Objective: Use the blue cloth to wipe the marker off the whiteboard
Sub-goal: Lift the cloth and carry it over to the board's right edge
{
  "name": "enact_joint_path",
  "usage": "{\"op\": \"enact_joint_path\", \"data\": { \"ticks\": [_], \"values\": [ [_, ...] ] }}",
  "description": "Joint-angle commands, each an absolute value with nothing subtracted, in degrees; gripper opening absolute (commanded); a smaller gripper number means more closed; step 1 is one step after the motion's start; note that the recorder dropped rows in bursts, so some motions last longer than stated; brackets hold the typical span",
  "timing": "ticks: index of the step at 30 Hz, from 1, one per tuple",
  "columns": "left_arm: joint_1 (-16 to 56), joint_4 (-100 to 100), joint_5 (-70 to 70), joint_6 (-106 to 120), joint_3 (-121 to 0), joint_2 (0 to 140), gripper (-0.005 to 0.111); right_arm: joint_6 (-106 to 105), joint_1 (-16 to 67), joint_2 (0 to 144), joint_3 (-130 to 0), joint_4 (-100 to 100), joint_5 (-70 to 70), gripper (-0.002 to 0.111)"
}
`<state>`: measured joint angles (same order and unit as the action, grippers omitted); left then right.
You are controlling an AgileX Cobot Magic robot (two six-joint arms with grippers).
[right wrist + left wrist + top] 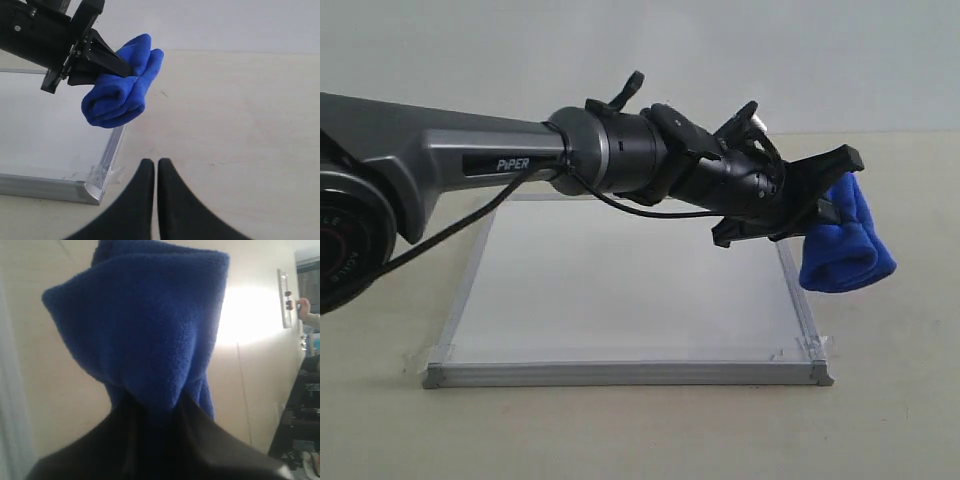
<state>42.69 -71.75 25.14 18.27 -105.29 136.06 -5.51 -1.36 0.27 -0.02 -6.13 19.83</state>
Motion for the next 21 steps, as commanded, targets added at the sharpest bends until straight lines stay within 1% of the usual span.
{"op": "enact_joint_path", "data": {
  "ticks": [1,8,21],
  "values": [
    [43.5,-84.11,23.45,27.24,-106.03,137.93,0.004,-5.91,-1.47,0.0,0.0,-5.62,19.56,0.0],
    [43.5,-80.64,21.75,27.24,-106.03,138.82,0.004,-5.91,-1.47,0.0,0.0,-5.62,19.56,0.0],
    [43.55,-82.67,20.6,23.55,-106.03,140.98,0.004,-5.91,-1.47,0.0,0.0,-5.62,19.43,0.0]
  ]
}}
